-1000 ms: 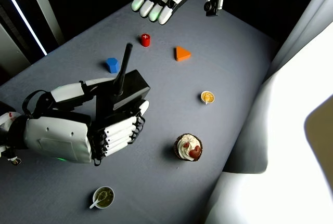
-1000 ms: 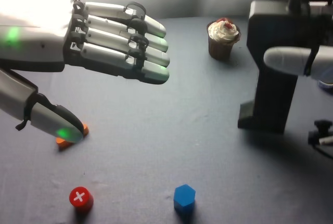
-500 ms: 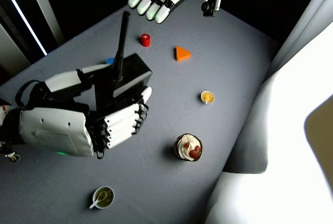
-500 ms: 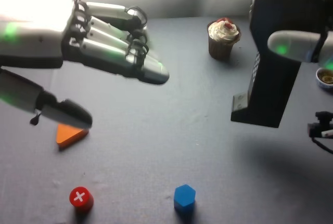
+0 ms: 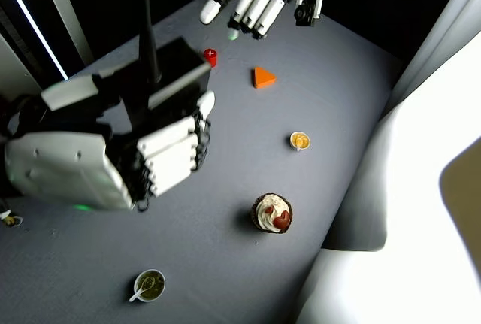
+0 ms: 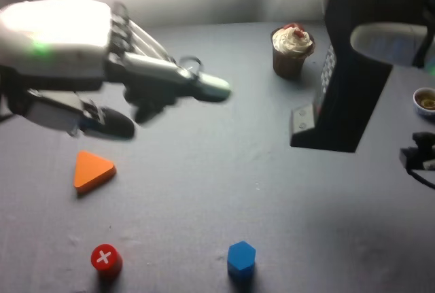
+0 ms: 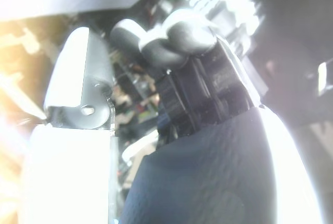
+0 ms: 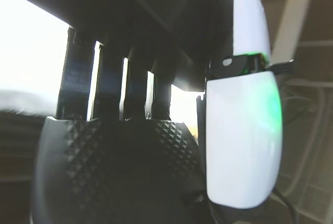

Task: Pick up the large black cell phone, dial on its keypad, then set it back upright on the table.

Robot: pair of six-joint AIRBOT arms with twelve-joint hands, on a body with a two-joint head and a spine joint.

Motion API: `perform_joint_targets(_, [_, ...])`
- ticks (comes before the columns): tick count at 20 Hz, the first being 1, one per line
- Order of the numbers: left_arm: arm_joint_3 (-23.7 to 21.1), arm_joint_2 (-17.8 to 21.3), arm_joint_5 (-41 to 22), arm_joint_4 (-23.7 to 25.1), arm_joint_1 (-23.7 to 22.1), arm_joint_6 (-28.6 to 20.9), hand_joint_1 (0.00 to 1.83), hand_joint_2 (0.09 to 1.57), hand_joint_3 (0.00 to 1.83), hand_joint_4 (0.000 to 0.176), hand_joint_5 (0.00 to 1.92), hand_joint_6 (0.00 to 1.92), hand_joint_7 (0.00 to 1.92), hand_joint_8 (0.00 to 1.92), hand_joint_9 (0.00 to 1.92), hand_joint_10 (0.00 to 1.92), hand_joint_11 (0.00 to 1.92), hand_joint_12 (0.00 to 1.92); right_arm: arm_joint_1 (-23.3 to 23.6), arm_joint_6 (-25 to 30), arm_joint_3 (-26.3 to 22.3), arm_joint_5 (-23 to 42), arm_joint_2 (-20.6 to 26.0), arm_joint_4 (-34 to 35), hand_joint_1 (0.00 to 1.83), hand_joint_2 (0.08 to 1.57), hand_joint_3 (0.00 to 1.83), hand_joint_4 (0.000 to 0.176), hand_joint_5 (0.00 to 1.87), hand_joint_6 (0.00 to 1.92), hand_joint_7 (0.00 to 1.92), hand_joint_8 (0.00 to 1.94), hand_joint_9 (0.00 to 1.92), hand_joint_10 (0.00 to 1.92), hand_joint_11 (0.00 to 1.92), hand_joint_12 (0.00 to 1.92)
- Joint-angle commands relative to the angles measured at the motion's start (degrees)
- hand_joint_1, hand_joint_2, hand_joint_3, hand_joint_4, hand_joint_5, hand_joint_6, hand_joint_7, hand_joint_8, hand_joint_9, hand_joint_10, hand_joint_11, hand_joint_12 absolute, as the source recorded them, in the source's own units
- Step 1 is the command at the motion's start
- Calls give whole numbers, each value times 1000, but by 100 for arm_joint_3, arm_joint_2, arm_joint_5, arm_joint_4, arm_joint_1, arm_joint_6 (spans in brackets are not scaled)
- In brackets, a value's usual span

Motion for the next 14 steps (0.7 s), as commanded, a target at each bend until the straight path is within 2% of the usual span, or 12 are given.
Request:
perform_joint_targets(1, [-47,-3,11,-583,-163,62,1314,1224,14,51,83,3,738,1434,773,1920,768,1921,114,177,-4,902,101,-13,1371,1138,0,0,967,796,869,1169,886,1358,915,1176])
perform_joint_targets(7, [-202,-180,686,-787,-223,262,1322,1219,2,77,79,2,751,1403,750,1921,687,1921,147,340,0,903,136,-220,1371,1138,1,0,978,770,860,1168,884,1378,936,1210])
perform_joint_targets(8, [-225,-209,814,-789,-234,292,1324,1220,2,88,98,9,749,1401,753,1921,687,1921,149,367,4,904,143,-266,1369,1143,1,0,955,811,856,1178,876,1387,919,1222])
perform_joint_targets(9, [-258,-238,984,-837,-236,380,1324,1221,2,92,97,6,747,1402,778,1921,693,1921,153,391,13,906,147,-310,1367,1151,1,0,927,853,846,1191,868,1404,914,1244])
perform_joint_targets(10, [-271,-250,1046,-866,-236,426,1325,1221,2,93,102,8,749,1402,785,1921,695,1921,156,394,17,906,147,-319,1368,1150,0,0,916,882,852,1180,873,1394,910,1246])
perform_joint_targets(12, [-297,-310,1217,-956,-248,541,1324,1228,4,87,75,2,733,1428,781,1921,708,1921,182,395,31,907,147,-327,1369,1142,0,0,972,809,865,1149,859,1402,884,1254])
perform_joint_targets(14, [-343,-385,1407,-996,-293,638,1317,1247,9,83,60,1,699,1491,796,1921,738,1921,205,395,35,907,138,-370,1374,1125,0,0,989,792,904,1076,898,1346,894,1171])
